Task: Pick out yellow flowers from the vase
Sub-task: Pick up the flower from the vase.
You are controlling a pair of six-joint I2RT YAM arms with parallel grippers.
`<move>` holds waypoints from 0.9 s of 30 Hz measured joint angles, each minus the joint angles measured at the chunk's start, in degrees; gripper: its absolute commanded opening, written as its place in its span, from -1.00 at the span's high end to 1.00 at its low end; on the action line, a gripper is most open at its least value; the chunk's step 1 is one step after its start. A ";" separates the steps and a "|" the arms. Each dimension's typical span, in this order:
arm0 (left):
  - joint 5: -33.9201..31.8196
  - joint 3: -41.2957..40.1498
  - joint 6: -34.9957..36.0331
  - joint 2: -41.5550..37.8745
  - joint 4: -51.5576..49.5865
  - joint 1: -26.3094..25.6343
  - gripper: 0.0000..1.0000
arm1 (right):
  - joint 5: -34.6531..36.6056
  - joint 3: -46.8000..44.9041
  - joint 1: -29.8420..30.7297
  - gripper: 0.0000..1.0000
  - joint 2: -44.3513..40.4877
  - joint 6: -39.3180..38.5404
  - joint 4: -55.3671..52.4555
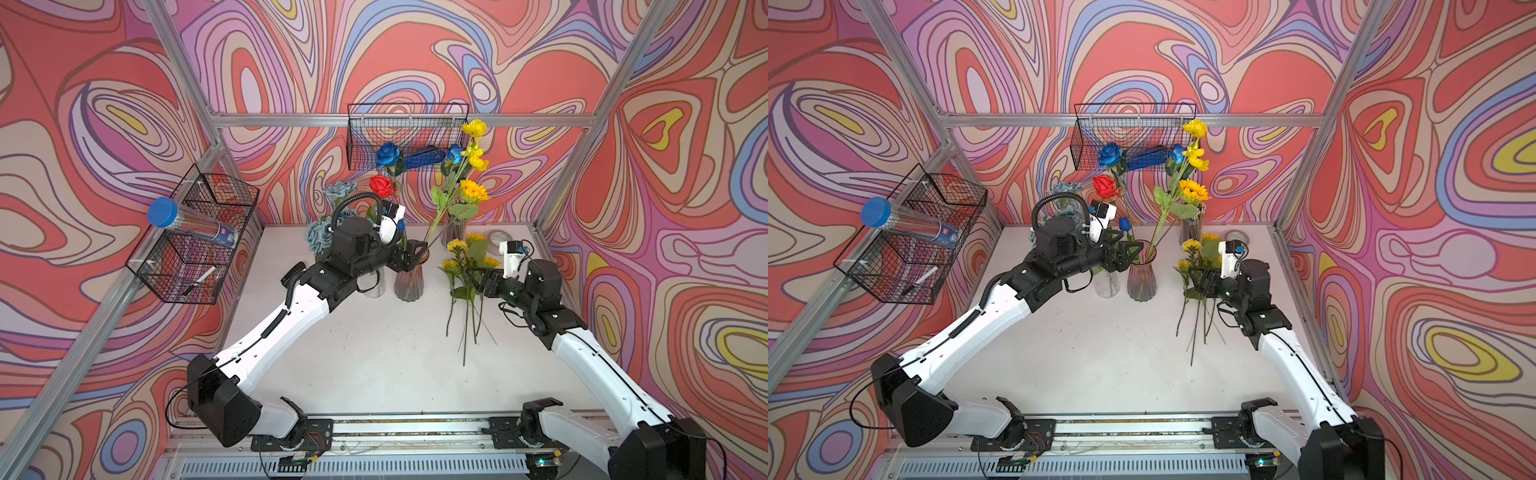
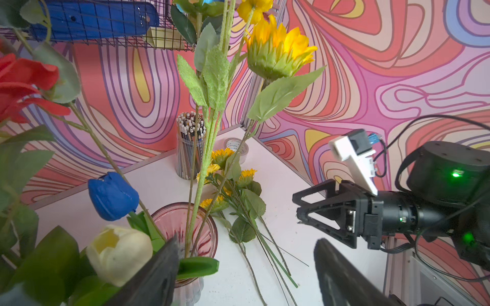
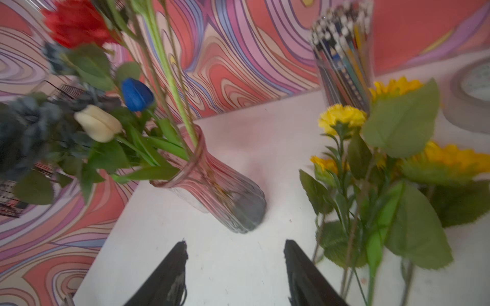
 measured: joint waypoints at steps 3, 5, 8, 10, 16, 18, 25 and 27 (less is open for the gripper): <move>-1.64 0.98 0.94 0.00 -2.93 -0.48 -0.62 | -1.64 -3.76 0.00 -0.16 1.07 2.69 11.98; -2.67 1.42 1.22 -0.13 -4.50 -0.59 -0.62 | -2.38 -4.98 0.00 -0.14 2.89 3.96 18.69; -4.61 1.42 1.73 -0.76 -7.52 -0.59 -0.62 | -3.63 -5.44 0.00 -0.14 6.40 5.27 28.13; -6.08 1.42 2.14 -1.42 -9.73 -0.59 -0.62 | -4.24 -5.40 0.02 -0.14 8.72 5.81 33.46; -11.08 1.49 3.74 -4.37 -16.39 -0.59 -0.64 | -5.70 -2.49 1.20 -0.13 16.83 5.99 44.00; -12.87 1.49 4.20 -5.66 -18.21 -0.59 -0.64 | -5.79 -0.33 2.34 -0.13 19.32 5.60 45.38; -16.06 0.94 4.20 -9.77 -21.27 1.62 -0.64 | -5.05 7.13 7.48 -0.08 24.15 1.18 44.92; -16.26 -0.02 4.13 -11.10 -21.31 2.34 -0.63 | -4.55 8.39 7.67 -0.05 25.42 0.48 44.76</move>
